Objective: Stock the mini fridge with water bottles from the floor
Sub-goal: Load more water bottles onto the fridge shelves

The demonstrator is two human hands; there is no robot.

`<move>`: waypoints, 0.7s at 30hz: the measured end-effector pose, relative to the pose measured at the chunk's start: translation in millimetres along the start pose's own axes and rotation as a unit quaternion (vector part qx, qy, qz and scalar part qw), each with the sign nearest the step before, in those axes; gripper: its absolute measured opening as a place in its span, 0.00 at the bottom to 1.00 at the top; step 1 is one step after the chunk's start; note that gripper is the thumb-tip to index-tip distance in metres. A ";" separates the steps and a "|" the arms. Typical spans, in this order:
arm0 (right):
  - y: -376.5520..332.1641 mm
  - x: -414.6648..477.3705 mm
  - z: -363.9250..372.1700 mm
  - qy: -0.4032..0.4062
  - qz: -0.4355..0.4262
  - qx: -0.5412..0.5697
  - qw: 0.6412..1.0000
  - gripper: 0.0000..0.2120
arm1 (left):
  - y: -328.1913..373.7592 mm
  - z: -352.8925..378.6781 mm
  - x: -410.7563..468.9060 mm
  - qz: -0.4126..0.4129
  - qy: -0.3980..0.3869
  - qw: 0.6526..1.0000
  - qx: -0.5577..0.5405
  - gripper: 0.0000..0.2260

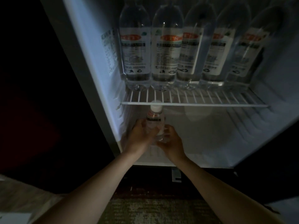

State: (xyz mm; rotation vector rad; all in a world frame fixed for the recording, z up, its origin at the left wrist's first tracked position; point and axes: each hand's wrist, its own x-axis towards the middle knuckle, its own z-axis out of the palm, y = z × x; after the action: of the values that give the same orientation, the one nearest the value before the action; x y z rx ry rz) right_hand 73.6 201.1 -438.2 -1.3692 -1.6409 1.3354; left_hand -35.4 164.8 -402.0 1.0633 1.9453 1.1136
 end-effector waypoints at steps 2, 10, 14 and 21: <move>7.0 -1.2 -2.4 0.029 0.000 -0.016 0.999 0.21 | -14.1 -0.5 -8.3 -0.006 0.009 1.000 0.010 0.13; 2.6 19.1 1.2 0.024 -0.006 0.086 0.996 0.20 | -23.1 12.4 6.9 -0.106 0.025 0.957 -0.268 0.10; -3.4 45.4 14.6 -0.005 0.034 0.166 0.986 0.15 | -29.7 12.9 33.6 -0.106 -0.001 0.940 -0.324 0.11; -11.9 67.9 31.3 -0.068 0.101 0.258 0.958 0.20 | -31.6 17.6 48.1 -0.105 -0.010 0.935 -0.338 0.12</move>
State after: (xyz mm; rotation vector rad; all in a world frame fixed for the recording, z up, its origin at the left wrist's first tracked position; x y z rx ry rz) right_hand 22.6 256.5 -446.2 -1.1624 -1.1286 1.8537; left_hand -53.3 203.6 -444.3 0.4753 1.4294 1.4797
